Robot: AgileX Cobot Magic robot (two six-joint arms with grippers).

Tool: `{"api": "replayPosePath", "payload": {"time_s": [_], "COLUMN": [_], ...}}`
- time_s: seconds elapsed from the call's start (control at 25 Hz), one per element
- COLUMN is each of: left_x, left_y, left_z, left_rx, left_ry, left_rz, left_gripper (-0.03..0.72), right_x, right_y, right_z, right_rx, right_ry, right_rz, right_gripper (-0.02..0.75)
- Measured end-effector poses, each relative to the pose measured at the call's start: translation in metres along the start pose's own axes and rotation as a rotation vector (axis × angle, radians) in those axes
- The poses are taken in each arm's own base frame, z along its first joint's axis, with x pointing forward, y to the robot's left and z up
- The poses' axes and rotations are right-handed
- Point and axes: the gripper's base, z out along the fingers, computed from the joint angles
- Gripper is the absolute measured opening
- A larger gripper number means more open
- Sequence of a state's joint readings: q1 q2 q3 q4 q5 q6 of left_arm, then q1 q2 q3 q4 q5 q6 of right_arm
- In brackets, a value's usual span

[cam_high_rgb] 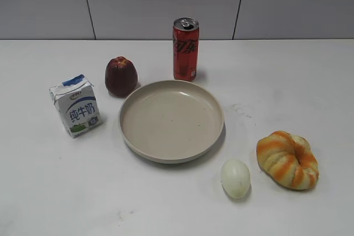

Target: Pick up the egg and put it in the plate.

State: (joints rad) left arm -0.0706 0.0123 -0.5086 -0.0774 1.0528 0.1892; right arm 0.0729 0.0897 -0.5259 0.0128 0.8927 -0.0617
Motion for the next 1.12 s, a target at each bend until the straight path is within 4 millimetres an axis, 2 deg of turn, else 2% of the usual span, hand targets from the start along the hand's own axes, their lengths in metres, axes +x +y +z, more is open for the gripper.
{"api": "replayPosePath", "payload": {"time_s": [0.12,0.24,0.36,0.52,0.64,0.8,0.96,1.12], "left_x": [0.0,0.0,0.0,0.0,0.0,0.0,0.0,0.0], "left_y": [0.0,0.0,0.0,0.0,0.0,0.0,0.0,0.0], "left_z": [0.0,0.0,0.0,0.0,0.0,0.0,0.0,0.0], "left_rx": [0.0,0.0,0.0,0.0,0.0,0.0,0.0,0.0], "left_ry": [0.0,0.0,0.0,0.0,0.0,0.0,0.0,0.0], "left_rz": [0.0,0.0,0.0,0.0,0.0,0.0,0.0,0.0], "left_gripper": [0.239,0.239,0.239,0.239,0.239,0.239,0.239,0.239], "right_x": [-0.019,-0.034,-0.045,-0.053,-0.052,-0.042,-0.022,0.005], "right_y": [-0.002,-0.002,0.003,0.02,0.043,0.091,0.141,0.173], "right_z": [0.02,0.048,0.085,0.14,0.178,0.216,0.237,0.254], "right_rx": [0.012,-0.003,-0.078,-0.259,-0.364,-0.419,-0.394,-0.351], "right_ry": [-0.043,0.022,0.197,0.478,0.653,0.832,0.96,1.033], "right_rz": [-0.008,0.008,0.009,0.019,-0.011,-0.072,-0.108,-0.073], "right_gripper": [0.669,0.671,0.669,0.663,0.658,0.647,0.641,0.636]}}
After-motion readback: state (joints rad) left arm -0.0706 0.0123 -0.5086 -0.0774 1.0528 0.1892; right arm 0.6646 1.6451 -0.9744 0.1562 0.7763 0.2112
